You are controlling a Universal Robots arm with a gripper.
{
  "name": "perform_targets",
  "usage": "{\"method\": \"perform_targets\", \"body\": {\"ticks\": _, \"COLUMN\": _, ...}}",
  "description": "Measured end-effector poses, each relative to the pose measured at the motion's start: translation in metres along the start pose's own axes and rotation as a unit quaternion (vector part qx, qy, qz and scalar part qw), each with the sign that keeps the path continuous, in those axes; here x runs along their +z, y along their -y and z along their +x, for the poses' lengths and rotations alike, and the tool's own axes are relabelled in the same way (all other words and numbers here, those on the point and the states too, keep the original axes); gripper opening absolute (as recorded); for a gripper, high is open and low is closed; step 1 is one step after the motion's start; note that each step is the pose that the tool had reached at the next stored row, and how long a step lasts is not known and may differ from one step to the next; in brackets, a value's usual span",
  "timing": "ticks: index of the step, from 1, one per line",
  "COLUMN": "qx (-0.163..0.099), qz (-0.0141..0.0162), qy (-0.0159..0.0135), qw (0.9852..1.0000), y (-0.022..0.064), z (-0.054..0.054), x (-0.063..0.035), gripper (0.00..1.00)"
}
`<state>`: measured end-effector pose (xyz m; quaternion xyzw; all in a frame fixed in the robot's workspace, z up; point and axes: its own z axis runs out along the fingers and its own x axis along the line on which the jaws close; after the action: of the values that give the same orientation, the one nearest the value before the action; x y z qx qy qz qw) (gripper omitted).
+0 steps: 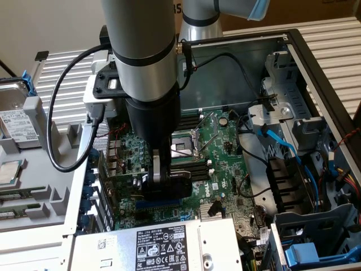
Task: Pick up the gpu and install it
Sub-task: 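Insert the gpu into the slot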
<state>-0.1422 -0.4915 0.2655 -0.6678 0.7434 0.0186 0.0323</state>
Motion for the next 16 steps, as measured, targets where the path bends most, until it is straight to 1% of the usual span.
{"method": "perform_targets", "body": {"ticks": 16, "qx": -0.016, "qz": -0.0011, "qy": 0.0002, "qw": 0.9999, "y": -0.0001, "z": 0.0002, "x": 0.0, "gripper": 0.26}}
